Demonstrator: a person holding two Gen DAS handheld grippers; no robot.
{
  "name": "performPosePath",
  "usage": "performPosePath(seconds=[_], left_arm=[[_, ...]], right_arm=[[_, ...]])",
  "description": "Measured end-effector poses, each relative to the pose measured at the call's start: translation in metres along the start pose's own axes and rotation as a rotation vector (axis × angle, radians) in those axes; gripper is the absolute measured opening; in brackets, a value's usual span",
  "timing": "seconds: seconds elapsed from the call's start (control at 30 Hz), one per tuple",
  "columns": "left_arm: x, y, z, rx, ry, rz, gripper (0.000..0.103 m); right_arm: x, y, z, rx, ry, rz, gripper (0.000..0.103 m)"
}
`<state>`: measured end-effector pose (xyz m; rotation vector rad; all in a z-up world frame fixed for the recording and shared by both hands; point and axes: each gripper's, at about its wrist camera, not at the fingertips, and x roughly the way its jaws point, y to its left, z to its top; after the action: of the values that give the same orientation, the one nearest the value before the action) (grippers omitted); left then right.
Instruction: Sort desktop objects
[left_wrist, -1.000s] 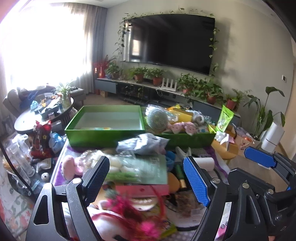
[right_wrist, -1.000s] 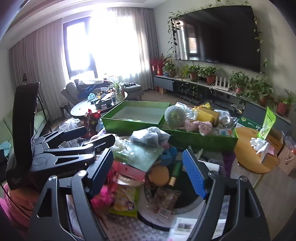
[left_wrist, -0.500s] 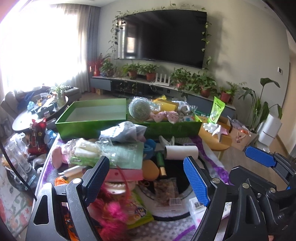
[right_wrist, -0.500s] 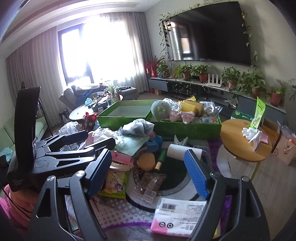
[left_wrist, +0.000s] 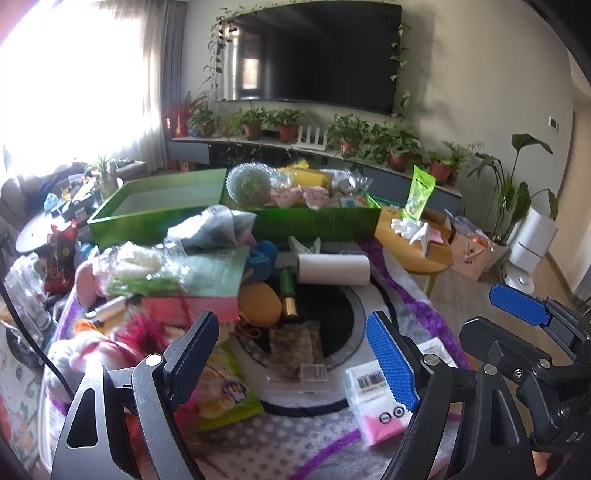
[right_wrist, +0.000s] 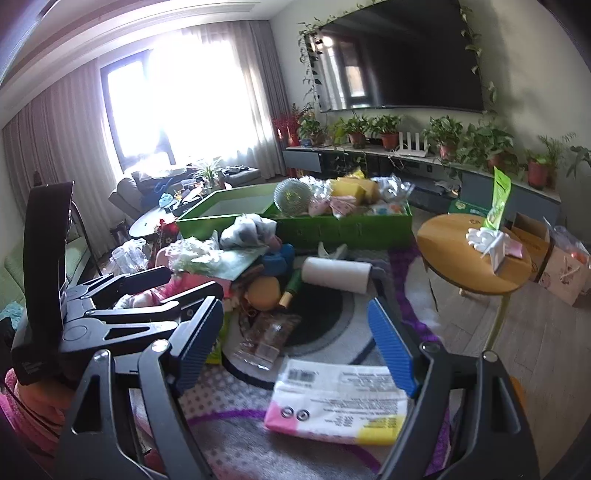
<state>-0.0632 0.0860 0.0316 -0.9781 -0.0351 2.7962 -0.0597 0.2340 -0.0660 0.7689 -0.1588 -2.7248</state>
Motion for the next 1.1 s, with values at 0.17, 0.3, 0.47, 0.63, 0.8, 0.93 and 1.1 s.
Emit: performPosePath(seconds=[0.17, 0.3, 0.47, 0.63, 0.8, 0.93, 1.1], left_arm=[[0.003, -0.014, -0.014, -0.008, 0.016, -0.015, 0.083], [0.006, -0.028, -0.025, 0.009, 0.037, -0.023, 0.083], [0.011, -0.043, -0.036, 0.03, 0.066, -0.023, 0.083], [0.014, -0.055, -0.045, 0.037, 0.093, -0.026, 0.083], [0.022, -0.061, -0.054, 0.024, 0.119, -0.03, 0.083], [0.03, -0.063, -0.061, 0.006, 0.13, -0.037, 0.083], [0.041, -0.066, -0.064, 0.002, 0.143, -0.038, 0.083]], right_arm=[[-0.006, -0.012, -0.011, 0.006, 0.018, -0.014, 0.081], [-0.014, -0.024, -0.022, 0.02, 0.017, -0.033, 0.081], [-0.016, -0.04, -0.036, 0.054, 0.038, -0.051, 0.081], [-0.02, -0.053, -0.05, 0.075, 0.052, -0.068, 0.081], [-0.022, -0.064, -0.06, 0.093, 0.06, -0.077, 0.066], [-0.013, -0.077, -0.069, 0.128, 0.119, -0.06, 0.043], [-0.001, -0.084, -0.075, 0.127, 0.165, -0.051, 0.042]])
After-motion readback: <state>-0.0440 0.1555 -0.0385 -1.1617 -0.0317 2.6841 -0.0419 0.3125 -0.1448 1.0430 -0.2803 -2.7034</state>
